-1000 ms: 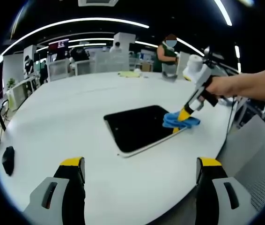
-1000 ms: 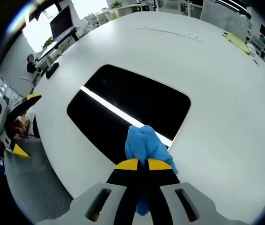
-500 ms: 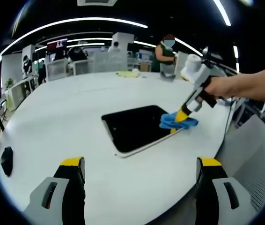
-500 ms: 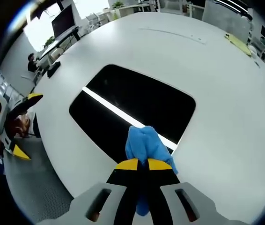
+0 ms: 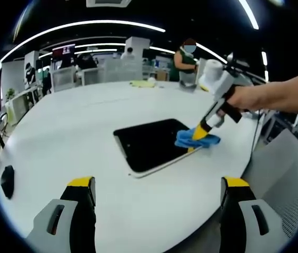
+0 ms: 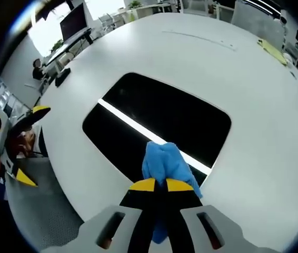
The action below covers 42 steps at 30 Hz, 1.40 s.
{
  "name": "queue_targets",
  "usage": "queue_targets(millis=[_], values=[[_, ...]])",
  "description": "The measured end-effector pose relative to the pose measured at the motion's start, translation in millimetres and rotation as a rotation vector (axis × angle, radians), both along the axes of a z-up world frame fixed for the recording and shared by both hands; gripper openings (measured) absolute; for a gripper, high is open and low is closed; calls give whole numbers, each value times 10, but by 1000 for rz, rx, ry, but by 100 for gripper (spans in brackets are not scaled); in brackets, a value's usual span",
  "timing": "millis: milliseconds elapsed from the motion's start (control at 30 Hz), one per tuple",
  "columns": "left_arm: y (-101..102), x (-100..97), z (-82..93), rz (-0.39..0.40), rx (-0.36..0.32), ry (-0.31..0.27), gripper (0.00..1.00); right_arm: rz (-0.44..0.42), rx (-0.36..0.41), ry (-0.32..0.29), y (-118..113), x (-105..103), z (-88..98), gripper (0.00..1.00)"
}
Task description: Wipe the mirror surface with the cleaning cloth until all visible marks leave the cleaned area.
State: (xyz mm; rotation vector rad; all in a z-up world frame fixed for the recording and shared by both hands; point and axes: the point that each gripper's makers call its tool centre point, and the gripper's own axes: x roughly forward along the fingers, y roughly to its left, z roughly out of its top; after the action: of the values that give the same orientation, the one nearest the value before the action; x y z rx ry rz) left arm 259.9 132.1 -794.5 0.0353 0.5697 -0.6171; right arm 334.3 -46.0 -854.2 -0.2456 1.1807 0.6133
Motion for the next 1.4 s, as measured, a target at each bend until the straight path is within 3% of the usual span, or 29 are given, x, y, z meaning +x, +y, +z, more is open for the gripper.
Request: queue_targets(millis=[1400], values=[[18,15,19,12,-9,-8,99,84,37,3,747,44,7,0]])
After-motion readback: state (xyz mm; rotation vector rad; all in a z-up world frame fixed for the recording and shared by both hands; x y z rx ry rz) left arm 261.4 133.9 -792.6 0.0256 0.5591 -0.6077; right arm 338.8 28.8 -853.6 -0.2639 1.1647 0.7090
